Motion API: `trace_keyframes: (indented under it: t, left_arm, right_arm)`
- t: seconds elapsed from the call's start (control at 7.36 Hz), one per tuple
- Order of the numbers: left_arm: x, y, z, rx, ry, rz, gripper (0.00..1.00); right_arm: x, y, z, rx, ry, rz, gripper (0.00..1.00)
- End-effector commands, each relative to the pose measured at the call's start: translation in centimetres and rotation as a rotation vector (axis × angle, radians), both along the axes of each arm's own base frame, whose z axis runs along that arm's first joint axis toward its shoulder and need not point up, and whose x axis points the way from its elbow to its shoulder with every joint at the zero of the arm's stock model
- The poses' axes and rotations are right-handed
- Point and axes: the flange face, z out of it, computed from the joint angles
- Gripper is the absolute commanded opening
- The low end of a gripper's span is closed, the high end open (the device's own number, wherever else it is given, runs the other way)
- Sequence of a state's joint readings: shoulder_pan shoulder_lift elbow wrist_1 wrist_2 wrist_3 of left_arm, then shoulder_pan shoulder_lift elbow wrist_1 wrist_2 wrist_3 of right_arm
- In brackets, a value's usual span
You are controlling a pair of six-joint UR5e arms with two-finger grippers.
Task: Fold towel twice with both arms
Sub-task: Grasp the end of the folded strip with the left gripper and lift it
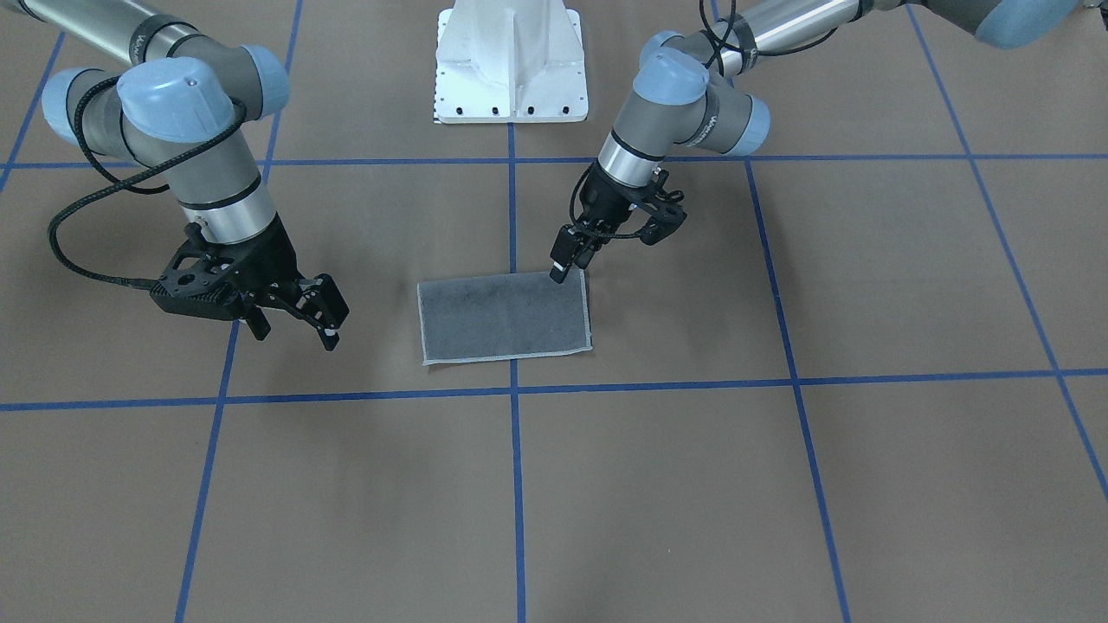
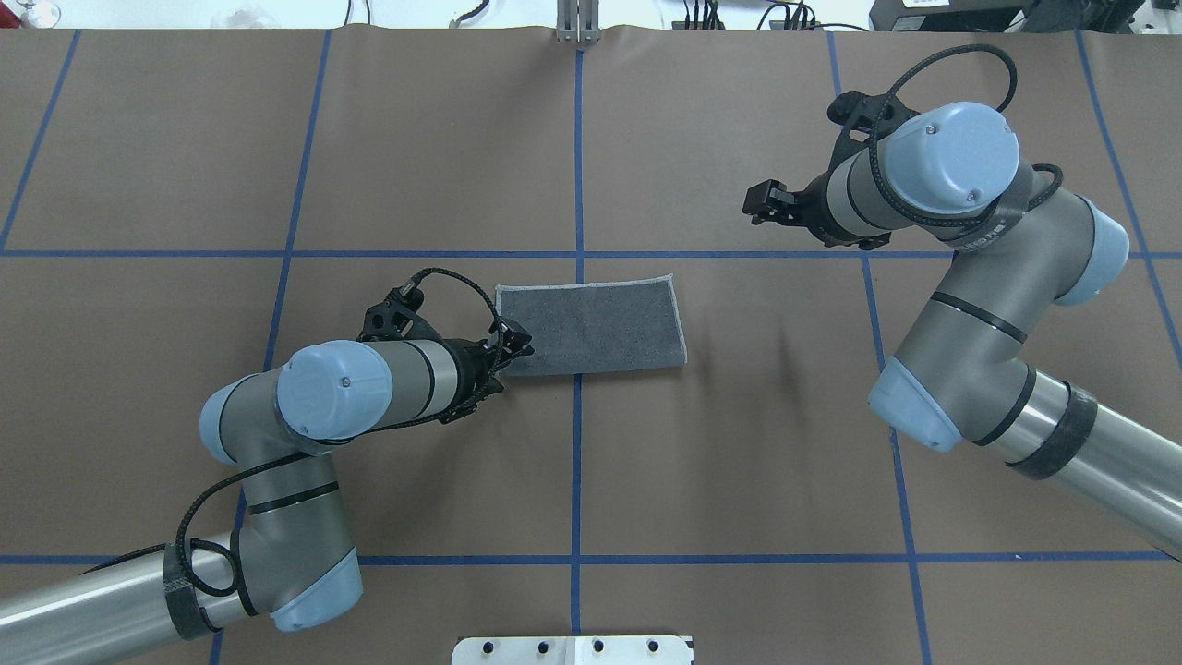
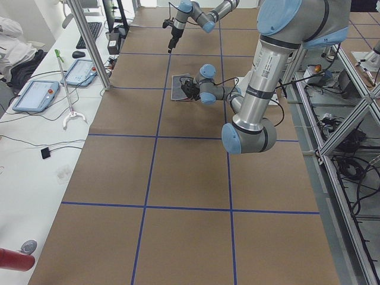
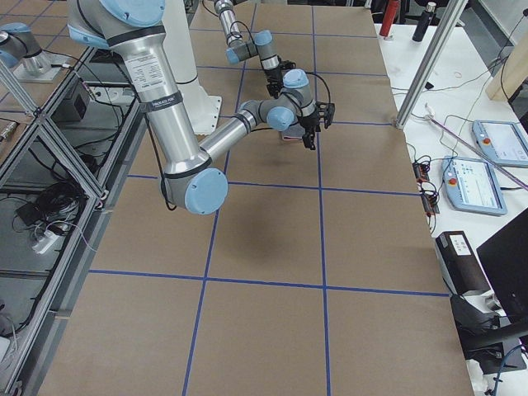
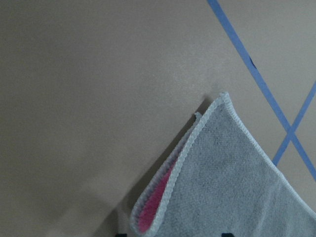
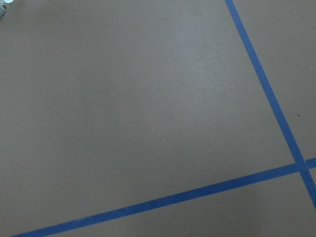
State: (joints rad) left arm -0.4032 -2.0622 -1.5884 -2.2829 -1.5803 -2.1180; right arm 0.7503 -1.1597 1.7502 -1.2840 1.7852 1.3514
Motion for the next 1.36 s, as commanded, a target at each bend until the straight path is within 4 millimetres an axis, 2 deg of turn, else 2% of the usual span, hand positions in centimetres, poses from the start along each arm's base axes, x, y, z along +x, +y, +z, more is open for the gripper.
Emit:
trace_keyframes:
  t: [0.0, 0.27, 0.54, 0.68, 0.95, 1.09, 1.22]
  left_arm:
    - [0.12, -0.05, 0.59, 0.000, -0.013, 0.003, 0.68]
    - [0.18, -0.06, 0.84, 0.000, -0.018, 0.005, 0.66]
    - [0.14, -0.08, 0.92, 0.001, -0.019, 0.003, 0.55]
    - [0.11, -0.07, 1.00, 0.002, -0.019, 0.003, 0.45]
    - [-0.12, 0.03, 1.23, 0.002, -0.021, 0.003, 0.32]
    - [-0.44, -0.05, 1.07, 0.022, -0.024, 0.007, 0.05]
    - [-0.70, -0.05, 1.36, 0.035, -0.033, 0.012, 0.00]
  right_arm:
    - [0.00, 0.00, 0.00, 0.001, 0.000, 0.001, 1.00]
    - [0.00, 0.01, -0.17, 0.003, -0.002, 0.001, 1.00]
    - [0.00, 0.01, -0.17, 0.003, -0.002, 0.001, 1.00]
    - [0.01, 0.00, -0.17, 0.003, -0.001, 0.002, 1.00]
    - [0.04, 0.02, -0.24, 0.005, -0.002, 0.002, 1.00]
    - [0.06, 0.02, 0.02, 0.002, 0.002, 0.003, 1.00]
    - [0.11, -0.01, 0.02, 0.000, 0.000, 0.001, 1.00]
